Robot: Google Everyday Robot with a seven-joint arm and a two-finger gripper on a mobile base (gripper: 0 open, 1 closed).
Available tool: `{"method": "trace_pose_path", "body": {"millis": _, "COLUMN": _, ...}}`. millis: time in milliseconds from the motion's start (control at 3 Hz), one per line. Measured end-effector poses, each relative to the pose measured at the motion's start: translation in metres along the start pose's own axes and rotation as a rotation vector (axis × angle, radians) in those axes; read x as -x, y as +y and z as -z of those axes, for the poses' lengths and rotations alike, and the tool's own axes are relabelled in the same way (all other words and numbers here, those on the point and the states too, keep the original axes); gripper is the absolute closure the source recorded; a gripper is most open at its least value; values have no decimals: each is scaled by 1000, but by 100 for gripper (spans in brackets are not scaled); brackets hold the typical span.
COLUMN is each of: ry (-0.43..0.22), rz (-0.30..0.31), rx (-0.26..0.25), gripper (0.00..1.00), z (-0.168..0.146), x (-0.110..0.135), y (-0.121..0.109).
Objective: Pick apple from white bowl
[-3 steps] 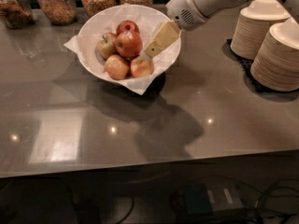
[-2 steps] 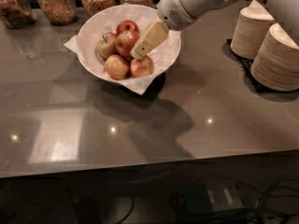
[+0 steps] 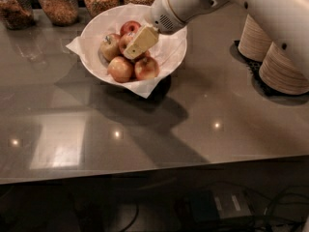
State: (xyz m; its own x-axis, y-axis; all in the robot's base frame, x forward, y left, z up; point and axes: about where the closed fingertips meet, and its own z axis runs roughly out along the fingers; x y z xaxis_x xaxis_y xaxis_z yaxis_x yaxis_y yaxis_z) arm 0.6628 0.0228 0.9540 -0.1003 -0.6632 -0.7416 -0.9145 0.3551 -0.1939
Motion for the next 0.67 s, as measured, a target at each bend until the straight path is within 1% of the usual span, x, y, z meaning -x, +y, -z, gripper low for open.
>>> {"method": "trace_pose_path", "body": {"millis": 333, "ry": 2, "rz": -1, "rx": 29, "gripper": 22, "z": -15, "x": 2, "y": 2}}
{"method": "trace_pose_path", "body": {"millis": 667, "ry": 9, "rz": -6, "rx": 51, "gripper": 19, "z": -26, "x": 0, "y": 5}}
